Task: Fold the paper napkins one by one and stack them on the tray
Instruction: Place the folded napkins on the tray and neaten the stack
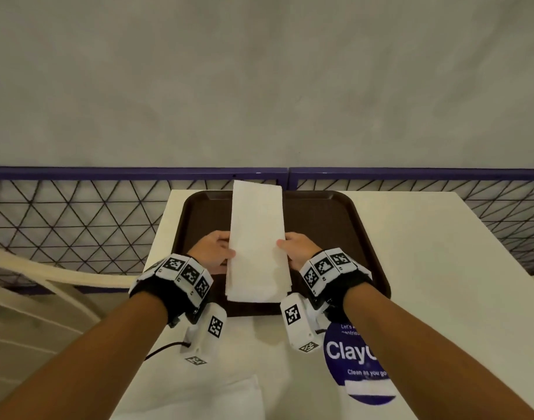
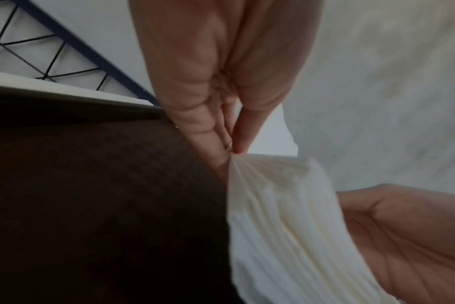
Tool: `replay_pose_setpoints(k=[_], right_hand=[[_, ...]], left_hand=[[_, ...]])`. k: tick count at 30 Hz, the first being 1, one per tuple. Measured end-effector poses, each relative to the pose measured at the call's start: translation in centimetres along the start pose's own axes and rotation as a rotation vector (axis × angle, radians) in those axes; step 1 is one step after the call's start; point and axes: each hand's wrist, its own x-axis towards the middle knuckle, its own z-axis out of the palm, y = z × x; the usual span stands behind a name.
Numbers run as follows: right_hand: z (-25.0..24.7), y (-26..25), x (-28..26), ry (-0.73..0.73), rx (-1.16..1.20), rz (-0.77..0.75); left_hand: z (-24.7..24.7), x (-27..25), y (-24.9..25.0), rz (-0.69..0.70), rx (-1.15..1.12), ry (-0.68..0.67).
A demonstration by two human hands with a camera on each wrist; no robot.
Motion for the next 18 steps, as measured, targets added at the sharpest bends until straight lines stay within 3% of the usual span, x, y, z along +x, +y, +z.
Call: replay_pose_setpoints(k=[4, 8, 14, 18], right_hand=[[1.6, 0.0, 1.0, -0.023, -0.089, 0.051], [2.9, 0.4, 1.4, 0.001, -0.173, 0.072], [2.1, 0.7, 1.9, 0.112, -0.219, 0.109], [1.8, 1.3, 1.9, 0.032, -0.240, 0.103]], left_hand=[[0.5, 2.7, -1.4, -0.016, -0.046, 0.074], [1.5, 5.8, -3.5, -0.033, 0.062, 0.067], [2.1, 4.1, -2.8, -0.072, 0.510, 0.103], [1.5, 3.8, -3.1, -0.074, 0.322, 0.060]])
